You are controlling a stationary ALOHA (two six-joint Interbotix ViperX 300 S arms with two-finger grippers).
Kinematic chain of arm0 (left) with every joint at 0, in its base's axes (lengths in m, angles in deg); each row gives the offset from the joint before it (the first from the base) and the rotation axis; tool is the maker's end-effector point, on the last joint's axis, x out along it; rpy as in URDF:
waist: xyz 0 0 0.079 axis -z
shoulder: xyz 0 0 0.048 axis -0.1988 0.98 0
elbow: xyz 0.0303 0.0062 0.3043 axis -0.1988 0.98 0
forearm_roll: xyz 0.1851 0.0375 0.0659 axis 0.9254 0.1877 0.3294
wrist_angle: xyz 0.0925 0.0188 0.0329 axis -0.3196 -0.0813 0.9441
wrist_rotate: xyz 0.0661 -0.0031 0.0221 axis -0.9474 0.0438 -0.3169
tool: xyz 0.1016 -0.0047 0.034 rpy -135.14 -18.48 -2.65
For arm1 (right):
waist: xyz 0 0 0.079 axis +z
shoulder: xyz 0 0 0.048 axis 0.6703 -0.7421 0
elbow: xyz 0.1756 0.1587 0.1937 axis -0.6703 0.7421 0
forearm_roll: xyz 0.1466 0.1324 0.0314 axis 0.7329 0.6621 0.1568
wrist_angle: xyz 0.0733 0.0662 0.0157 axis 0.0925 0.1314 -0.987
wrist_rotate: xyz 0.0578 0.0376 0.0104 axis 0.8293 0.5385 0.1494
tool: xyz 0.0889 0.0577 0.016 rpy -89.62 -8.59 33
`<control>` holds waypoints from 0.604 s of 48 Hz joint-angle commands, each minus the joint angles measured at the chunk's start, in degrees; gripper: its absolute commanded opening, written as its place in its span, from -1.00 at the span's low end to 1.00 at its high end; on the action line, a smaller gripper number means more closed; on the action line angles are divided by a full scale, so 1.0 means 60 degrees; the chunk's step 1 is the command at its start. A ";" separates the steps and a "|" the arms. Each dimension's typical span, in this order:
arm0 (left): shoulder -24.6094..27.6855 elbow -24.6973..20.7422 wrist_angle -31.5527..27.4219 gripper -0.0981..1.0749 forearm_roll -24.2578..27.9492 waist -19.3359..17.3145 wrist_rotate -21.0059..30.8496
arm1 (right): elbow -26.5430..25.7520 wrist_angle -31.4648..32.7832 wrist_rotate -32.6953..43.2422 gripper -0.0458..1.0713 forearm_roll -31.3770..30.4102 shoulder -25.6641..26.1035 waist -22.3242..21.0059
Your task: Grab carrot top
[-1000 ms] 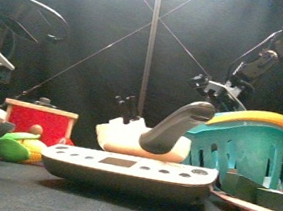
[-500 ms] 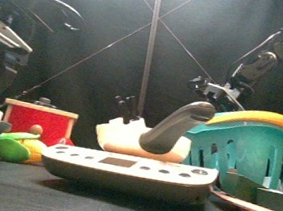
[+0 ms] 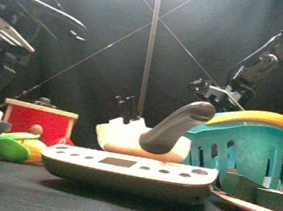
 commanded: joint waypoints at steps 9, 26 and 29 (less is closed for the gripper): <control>0.0249 -0.0176 -0.0029 0.73 -0.0513 -0.0029 0.0029 | 0.0000 -0.0264 -0.0015 0.78 -0.0015 0.0088 0.0000; 0.0439 -0.0117 -0.0059 0.73 -0.0410 -0.0029 0.0190 | 0.0029 -0.0337 -0.0015 0.78 -0.0015 0.0029 0.0015; 0.0439 -0.0088 -0.0073 0.73 -0.0381 -0.0029 0.0278 | 0.0029 -0.0352 -0.0015 0.78 -0.0029 0.0000 0.0015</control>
